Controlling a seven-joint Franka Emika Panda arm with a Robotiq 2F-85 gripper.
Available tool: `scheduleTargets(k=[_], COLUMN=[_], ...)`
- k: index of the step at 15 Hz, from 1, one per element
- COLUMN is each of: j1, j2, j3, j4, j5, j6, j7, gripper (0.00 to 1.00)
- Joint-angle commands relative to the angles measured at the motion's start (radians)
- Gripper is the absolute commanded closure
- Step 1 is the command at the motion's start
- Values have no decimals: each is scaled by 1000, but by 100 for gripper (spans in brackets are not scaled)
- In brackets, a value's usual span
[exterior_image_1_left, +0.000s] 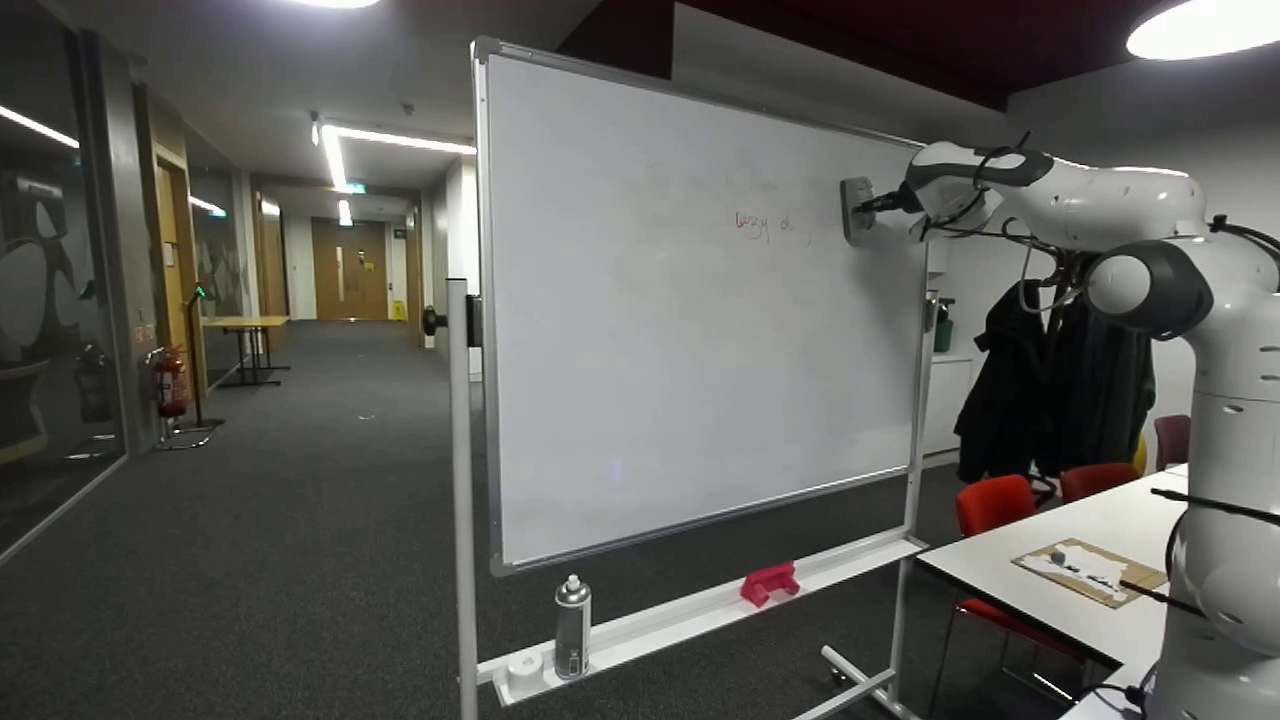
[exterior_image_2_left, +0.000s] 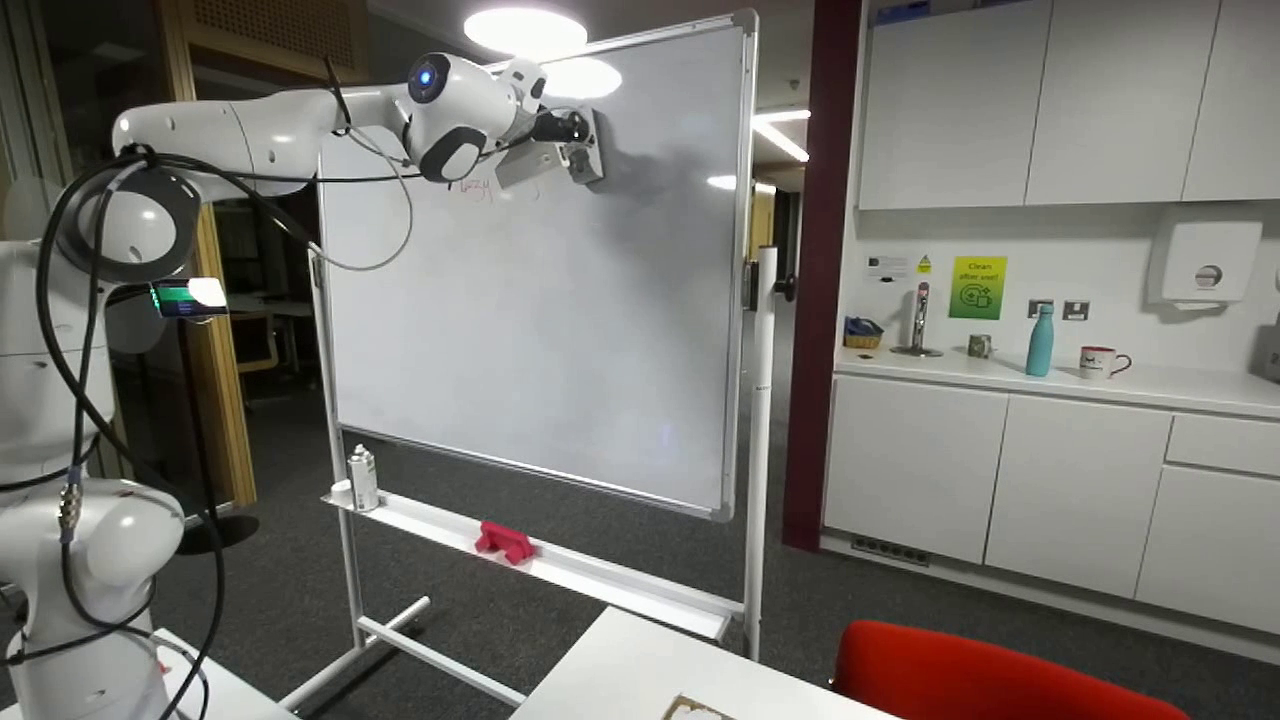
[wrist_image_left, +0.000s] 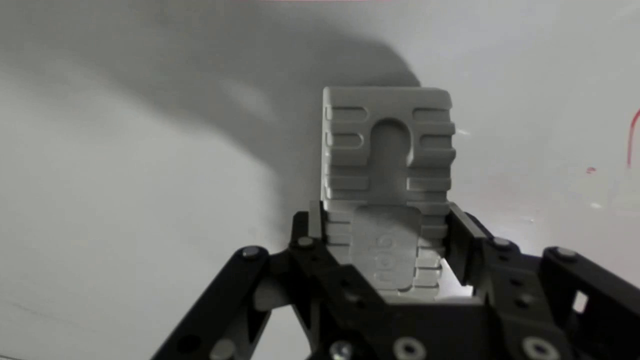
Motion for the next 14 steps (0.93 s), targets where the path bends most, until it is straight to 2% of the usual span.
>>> scheduleTargets(k=[1,6,14], j1=[50,71,66], j2=[16,7,22], j3=[44,75,83], j4=[0,-11,8], j5=[-65,-146,-175], j6=[9,21,8], j7=[-44,-56,-25], gripper=[66,66,66])
